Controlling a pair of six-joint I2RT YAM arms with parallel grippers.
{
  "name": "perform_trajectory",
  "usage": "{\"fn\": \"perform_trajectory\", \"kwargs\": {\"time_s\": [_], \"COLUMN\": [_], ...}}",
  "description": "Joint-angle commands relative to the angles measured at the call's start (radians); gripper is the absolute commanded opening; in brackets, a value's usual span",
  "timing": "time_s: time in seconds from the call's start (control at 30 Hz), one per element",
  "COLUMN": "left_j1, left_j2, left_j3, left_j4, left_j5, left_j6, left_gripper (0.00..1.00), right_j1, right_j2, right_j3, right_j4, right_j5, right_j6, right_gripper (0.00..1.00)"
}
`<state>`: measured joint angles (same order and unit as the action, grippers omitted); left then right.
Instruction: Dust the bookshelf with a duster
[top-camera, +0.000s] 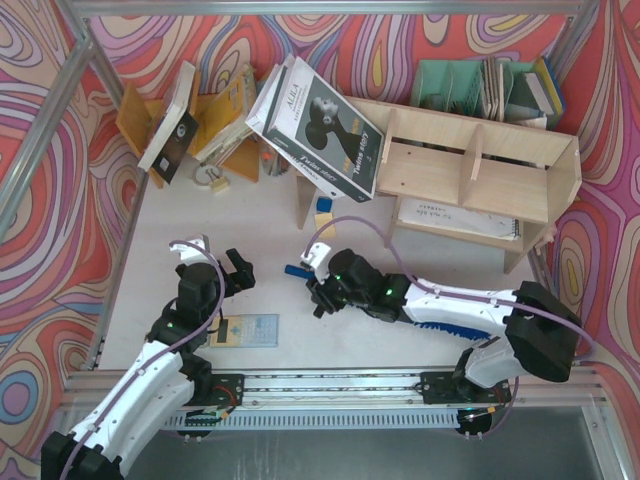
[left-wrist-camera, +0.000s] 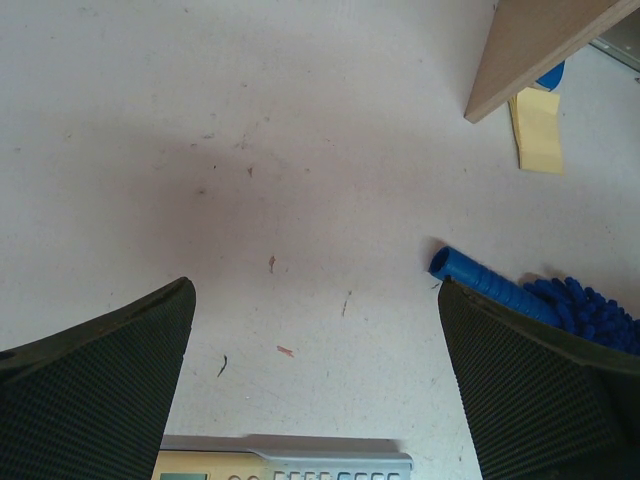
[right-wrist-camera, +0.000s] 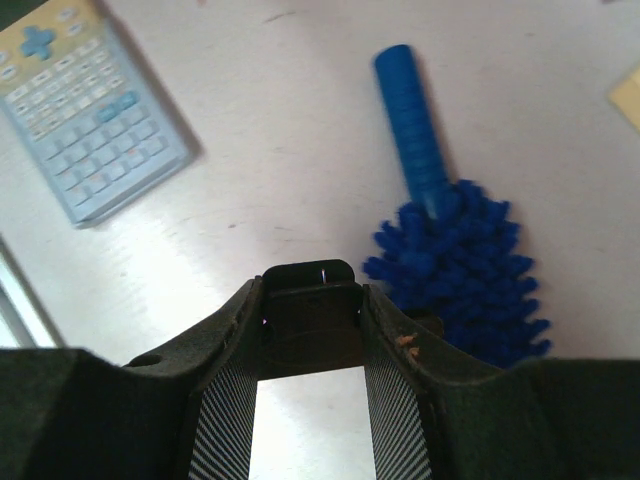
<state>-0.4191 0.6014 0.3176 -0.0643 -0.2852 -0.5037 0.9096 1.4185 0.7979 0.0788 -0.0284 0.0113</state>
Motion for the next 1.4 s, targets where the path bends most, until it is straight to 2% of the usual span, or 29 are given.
{"fn": "perform_trajectory", "kwargs": {"time_s": [0.0,0.27,0.9,0.97,1.07,1.2,1.37], "left_j1": [-0.001,-0.001,-0.001,-0.001,-0.001,-0.001,-0.001], "left_j2": [-0.006,0.002,0.014,0.007,0.003,0.003,0.001], "left_j3": [-0.015,-0.013,-0.011,-0.014,-0.014,-0.014,-0.014], "left_j4": [0.010,0.014,0.023,0.022,0.021,0.019,0.018], "left_j5": [-0.014,-0.009,0.003,0.002,0.000,-0.002,-0.002], "left_j6": [0.013,0.014,0.019,0.019,0.019,0.019,0.019], "left_gripper": [0.99,0.98,0.99,0.99,0.99,0.99,0.98], "right_j1": [0.085,0.192,0.216,0.219,0.221,0.222,0.221], "right_j2": [0.046,0.170,0.361,0.381,0.384,0.359,0.243], "right_j3": [0.036,0.102,0.187,0.194,0.199,0.194,0.170], "right_j4": [-0.003,0.009,0.059,0.059,0.051,0.035,-0.013], "right_j5": [0.030,0.049,0.018,0.027,0.054,0.103,0.194], "right_j6": [0.036,0.038,0.045,0.044,0.048,0.051,0.062], "right_gripper": [0.39,0.39,0.40,0.43,0.54,0.58,0.60]}}
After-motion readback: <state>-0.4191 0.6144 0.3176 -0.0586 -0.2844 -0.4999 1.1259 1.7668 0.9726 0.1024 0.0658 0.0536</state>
